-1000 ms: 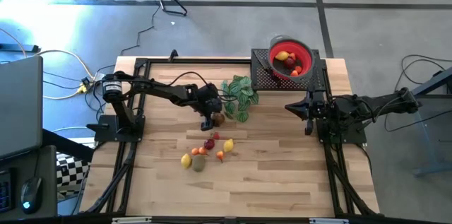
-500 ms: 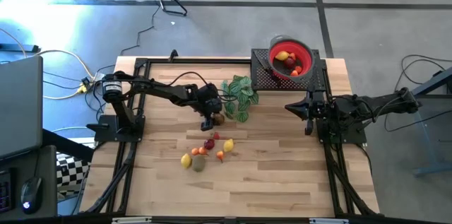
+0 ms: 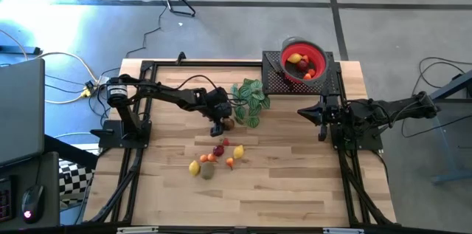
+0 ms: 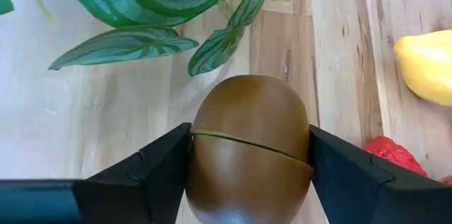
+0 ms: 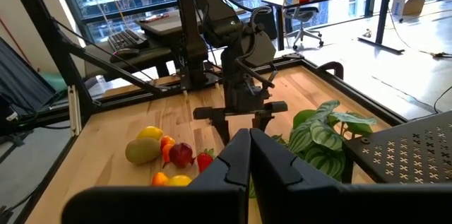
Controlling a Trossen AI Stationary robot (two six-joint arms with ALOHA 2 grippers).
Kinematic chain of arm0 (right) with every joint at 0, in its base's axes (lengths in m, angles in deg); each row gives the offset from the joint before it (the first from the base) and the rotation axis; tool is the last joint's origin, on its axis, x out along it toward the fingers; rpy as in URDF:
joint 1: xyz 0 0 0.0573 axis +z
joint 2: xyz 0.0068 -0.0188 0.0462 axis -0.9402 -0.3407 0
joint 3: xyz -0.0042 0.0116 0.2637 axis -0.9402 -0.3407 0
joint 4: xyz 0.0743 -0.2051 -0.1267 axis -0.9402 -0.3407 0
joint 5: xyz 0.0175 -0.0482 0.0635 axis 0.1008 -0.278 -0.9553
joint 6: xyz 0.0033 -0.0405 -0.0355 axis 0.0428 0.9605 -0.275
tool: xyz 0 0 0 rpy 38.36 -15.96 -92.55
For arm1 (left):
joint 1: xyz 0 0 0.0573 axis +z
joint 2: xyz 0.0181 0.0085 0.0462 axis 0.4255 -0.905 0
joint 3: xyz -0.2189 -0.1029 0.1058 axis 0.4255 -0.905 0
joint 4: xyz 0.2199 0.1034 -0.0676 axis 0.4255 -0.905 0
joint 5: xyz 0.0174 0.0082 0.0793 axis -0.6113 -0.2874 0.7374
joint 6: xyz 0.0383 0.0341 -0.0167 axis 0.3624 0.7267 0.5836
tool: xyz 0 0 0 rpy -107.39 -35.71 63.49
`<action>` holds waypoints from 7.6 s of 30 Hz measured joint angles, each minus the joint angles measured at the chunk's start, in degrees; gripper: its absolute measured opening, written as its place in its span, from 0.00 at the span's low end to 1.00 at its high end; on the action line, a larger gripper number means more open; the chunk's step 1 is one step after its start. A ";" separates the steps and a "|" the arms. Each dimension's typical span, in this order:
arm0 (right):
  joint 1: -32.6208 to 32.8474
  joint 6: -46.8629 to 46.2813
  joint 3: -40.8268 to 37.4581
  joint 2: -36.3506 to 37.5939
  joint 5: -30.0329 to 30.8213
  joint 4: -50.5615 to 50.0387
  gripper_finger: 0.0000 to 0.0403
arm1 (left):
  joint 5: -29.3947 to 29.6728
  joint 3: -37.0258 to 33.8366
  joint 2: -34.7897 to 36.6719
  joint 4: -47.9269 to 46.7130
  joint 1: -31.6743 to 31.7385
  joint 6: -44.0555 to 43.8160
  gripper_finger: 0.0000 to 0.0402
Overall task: Pick & Place Fruit
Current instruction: Put the kiwi into the red colander
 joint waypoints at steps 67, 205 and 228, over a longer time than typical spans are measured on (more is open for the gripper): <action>0.07 0.74 0.00 0.03 -3.24 -3.34 0.01 | -15.96 54.38 -1.54 -5.07 8.51 -12.62 0.60; -16.33 87.16 0.02 -39.72 -1.36 80.17 0.76 | -24.83 54.21 -12.31 16.39 5.25 -47.25 0.60; -16.33 86.95 0.02 -39.70 -0.71 80.22 0.78 | -24.80 54.21 -12.33 18.29 5.29 -41.70 0.73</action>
